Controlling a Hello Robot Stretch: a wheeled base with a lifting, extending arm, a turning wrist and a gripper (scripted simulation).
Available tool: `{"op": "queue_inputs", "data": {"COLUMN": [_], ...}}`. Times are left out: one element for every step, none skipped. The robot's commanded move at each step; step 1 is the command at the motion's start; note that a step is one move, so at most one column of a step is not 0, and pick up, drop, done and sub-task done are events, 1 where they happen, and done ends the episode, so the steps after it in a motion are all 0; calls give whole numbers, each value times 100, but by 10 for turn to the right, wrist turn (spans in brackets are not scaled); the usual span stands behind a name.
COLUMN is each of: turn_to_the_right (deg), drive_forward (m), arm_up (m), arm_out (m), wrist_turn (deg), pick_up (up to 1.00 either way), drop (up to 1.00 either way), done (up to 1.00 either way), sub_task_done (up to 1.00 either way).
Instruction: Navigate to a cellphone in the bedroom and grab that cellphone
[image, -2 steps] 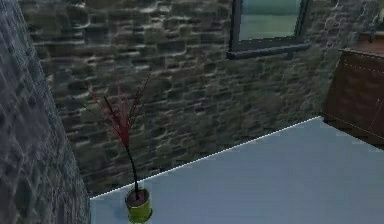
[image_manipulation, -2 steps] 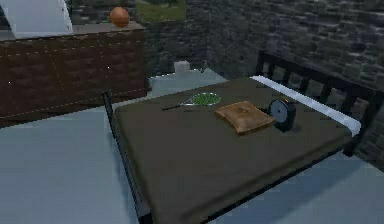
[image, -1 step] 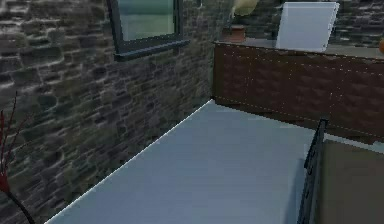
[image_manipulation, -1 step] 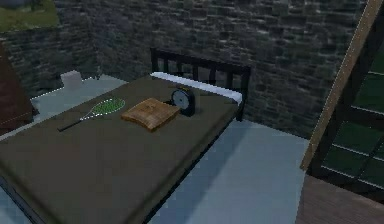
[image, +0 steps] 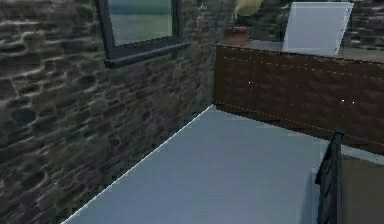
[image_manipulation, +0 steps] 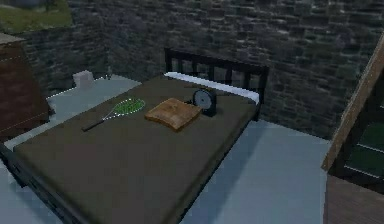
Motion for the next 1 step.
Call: {"op": "queue_inputs", "data": {"turn_to_the_right": [180], "drive_forward": [0], "arm_up": [0], "arm_out": [0], "wrist_turn": [0], "pick_up": [0], "drop": [0], "done": [0], "sub_task_done": [0]}}
